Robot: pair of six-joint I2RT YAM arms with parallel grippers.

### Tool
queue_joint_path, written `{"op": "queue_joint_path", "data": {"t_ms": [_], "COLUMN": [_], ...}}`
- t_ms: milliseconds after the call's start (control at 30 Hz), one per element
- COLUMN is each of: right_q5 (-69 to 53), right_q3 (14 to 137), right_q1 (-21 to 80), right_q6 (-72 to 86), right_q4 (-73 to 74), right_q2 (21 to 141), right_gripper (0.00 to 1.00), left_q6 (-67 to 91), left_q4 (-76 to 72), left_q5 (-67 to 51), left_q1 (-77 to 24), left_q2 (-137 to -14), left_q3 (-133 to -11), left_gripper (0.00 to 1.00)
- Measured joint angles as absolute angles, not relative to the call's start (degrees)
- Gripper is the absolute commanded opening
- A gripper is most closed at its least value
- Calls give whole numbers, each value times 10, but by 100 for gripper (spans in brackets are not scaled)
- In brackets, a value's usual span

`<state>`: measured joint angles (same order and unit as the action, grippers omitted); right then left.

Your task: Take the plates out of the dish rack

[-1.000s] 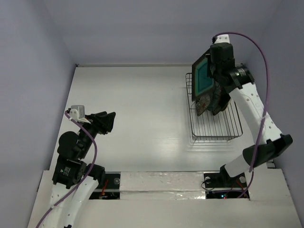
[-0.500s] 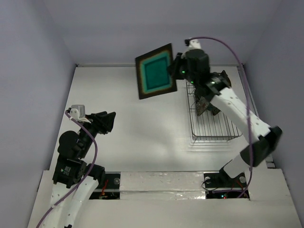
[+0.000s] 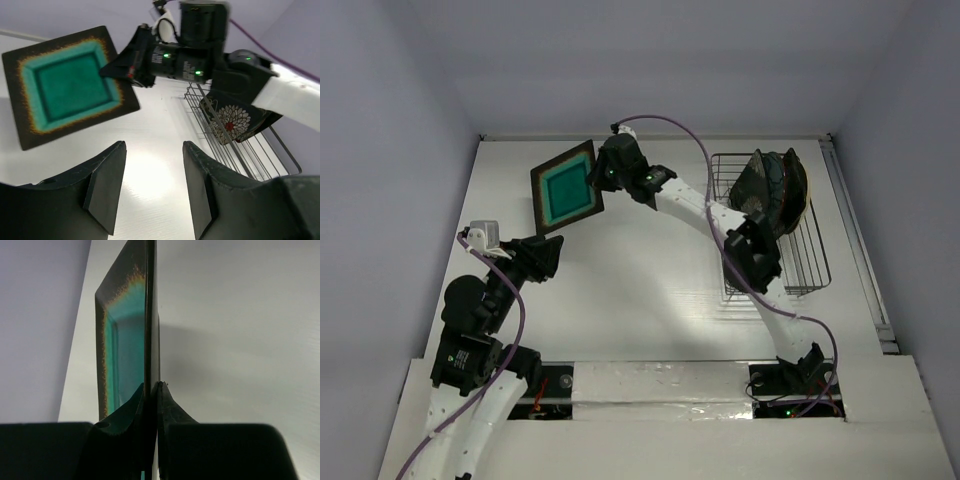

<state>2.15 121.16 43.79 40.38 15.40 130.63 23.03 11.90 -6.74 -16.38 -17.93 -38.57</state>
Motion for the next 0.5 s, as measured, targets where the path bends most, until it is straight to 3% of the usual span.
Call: {"op": "queue_joint_path", "data": {"t_ms": [133, 367, 500], "right_q5": [25, 26, 26], "right_q3": [1279, 1292, 1292], "right_q1": [440, 439, 439], "right_q6": [439, 479, 491], "right_q4": [146, 145, 147], "right_q2": [1374, 1421, 1441], "right_gripper": [0, 0, 10], "left_q6": [230, 230, 230], "left_q4": [119, 119, 119], "left_q5": [-65, -64, -64], "left_q1": [-164, -164, -164], "left_q2": [-179, -179, -179], "left_q3": [-386, -386, -386], "left_gripper": [45, 46, 46]}}
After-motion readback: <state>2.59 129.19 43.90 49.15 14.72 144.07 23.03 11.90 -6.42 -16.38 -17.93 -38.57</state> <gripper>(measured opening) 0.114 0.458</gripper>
